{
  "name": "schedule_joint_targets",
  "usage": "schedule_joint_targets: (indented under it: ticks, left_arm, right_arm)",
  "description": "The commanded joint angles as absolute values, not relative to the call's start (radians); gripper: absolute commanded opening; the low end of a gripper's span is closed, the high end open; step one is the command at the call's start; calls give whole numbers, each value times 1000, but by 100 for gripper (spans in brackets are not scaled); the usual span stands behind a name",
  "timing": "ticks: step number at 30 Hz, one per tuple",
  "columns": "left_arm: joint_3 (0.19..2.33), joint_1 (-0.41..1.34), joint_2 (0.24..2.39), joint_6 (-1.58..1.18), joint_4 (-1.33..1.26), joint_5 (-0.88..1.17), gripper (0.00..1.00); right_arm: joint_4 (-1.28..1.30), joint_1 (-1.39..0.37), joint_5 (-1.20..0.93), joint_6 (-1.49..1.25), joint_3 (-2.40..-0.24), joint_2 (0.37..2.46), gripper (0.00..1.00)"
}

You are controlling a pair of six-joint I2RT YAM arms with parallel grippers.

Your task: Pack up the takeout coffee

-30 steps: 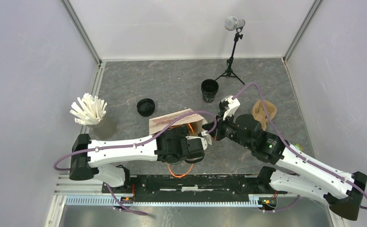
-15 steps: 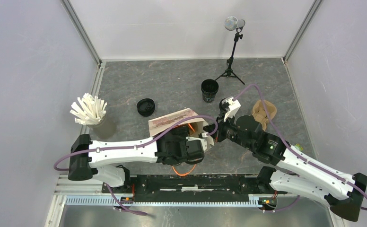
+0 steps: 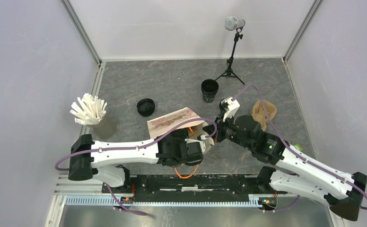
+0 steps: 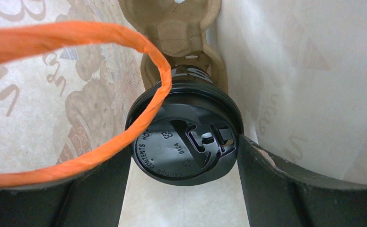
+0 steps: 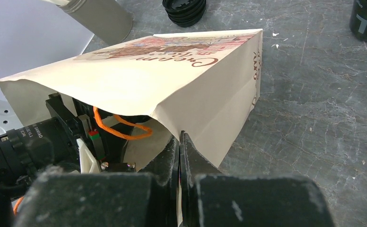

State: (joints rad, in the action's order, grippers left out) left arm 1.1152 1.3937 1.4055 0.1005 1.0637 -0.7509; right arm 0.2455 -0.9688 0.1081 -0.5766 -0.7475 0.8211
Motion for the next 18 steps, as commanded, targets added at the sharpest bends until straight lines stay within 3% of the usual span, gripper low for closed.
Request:
schedule_joint_targets:
  ticks: [1,18]
  left_arm:
    - [1091,1393,1402,143,1018,-777,51]
    - [1149,1393,1379,188,991,-813,51]
  right_arm:
    - [236,-974,88,-574,-762,830,0]
    - [283,-974,60,-576,-828,864,0]
